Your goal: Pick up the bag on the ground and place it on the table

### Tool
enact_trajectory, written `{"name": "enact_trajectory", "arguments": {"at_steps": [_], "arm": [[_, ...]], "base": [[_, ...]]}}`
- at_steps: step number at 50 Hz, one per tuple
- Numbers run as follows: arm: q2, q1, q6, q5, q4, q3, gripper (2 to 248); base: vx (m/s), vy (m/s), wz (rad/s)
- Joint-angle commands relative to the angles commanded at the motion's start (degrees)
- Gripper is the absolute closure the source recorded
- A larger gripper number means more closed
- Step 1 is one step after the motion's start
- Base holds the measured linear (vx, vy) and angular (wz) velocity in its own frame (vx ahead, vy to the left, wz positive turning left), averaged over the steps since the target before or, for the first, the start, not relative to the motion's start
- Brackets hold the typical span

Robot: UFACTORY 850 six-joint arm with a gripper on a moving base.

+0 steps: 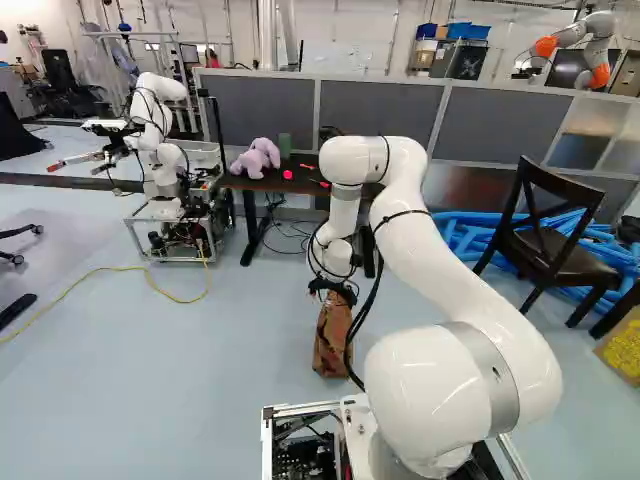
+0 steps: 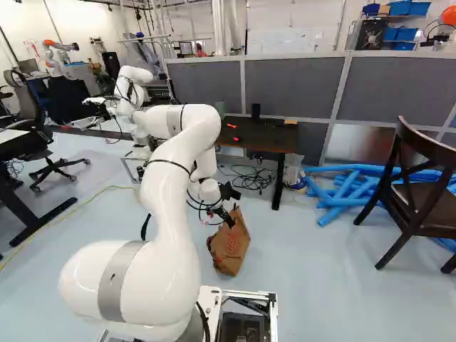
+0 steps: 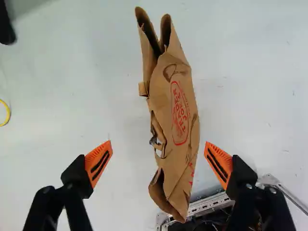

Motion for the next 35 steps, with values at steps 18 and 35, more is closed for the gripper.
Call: {"name": "enact_trajectory", "arguments": {"at_steps": [18, 35], "arm": [[-4.1, -0.1, 0.0, -1.7, 0.0, -3.7, 3], [-7.9, -0.2, 0.0, -3.2, 0.0, -7.3, 3]], "base": [[0.0, 0.0, 0.0], [0.0, 0.0, 0.0]]}}
